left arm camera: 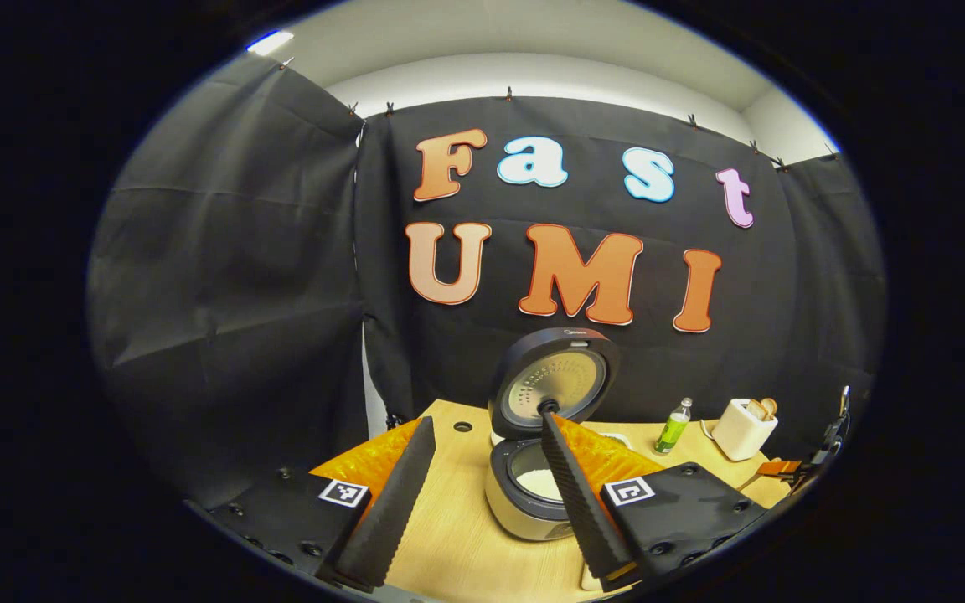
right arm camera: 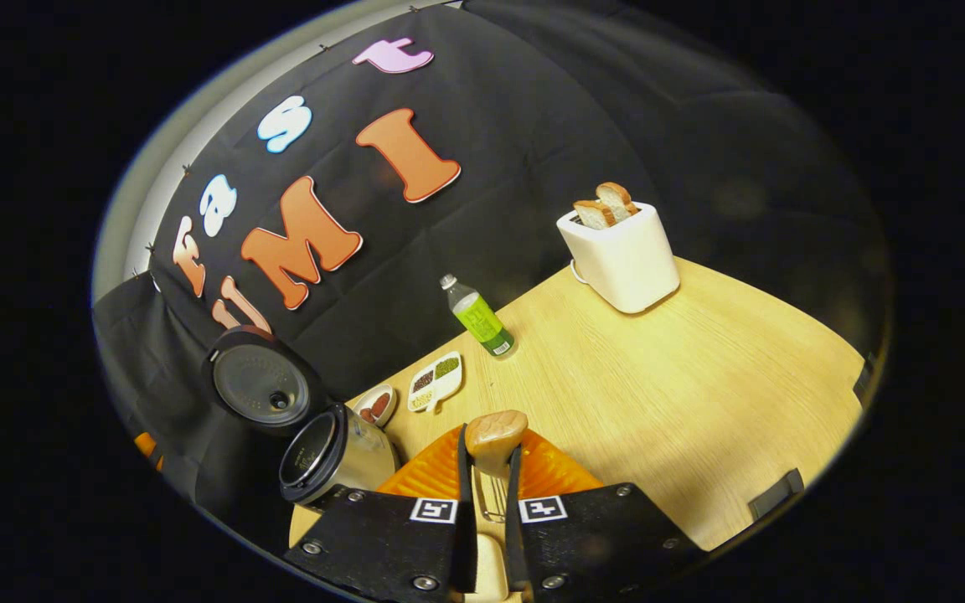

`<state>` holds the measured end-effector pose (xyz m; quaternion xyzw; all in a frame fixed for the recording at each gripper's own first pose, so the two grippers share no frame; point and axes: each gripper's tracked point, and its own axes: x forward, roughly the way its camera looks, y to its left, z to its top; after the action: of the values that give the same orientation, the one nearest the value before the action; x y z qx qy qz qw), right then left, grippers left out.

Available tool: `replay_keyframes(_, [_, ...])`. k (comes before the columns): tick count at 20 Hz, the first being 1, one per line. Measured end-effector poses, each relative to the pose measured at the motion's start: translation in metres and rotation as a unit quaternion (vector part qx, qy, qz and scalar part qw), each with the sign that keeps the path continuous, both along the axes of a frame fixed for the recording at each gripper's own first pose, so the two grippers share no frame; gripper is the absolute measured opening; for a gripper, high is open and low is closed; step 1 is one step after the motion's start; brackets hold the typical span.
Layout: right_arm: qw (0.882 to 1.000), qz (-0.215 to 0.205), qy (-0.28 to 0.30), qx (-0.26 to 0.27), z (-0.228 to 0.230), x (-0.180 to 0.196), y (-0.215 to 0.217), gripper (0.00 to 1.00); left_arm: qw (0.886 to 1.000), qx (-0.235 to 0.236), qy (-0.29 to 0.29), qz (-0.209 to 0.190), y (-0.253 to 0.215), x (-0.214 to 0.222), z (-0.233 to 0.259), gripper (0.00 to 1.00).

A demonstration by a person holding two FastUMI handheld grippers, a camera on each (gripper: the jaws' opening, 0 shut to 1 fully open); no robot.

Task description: Close the left gripper, press the button to open the rice cooker; take a wooden spoon from the chopstick holder with the right hand, scoop a spoonful of rice and pour it into the rice cooker, then put the wooden spoon back into the chopstick holder.

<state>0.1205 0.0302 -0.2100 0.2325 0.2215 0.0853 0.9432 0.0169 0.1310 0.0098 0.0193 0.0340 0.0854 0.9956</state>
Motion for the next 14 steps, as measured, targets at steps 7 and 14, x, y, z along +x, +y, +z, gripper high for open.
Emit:
replay_keyframes(7, [0.995, -0.031, -0.063, -0.065, 0.07, -0.022, 0.011, 0.12, 1.0, -0.025, -0.007, -0.017, 0.035, -0.004, 0.006, 0.84])
replay_keyframes(14, [0.987, 0.007, -0.119, -0.106, 0.116, -0.077, 0.082, 0.12, 0.999, -0.025, -0.011, -0.032, 0.072, -0.007, 0.01, 0.84])
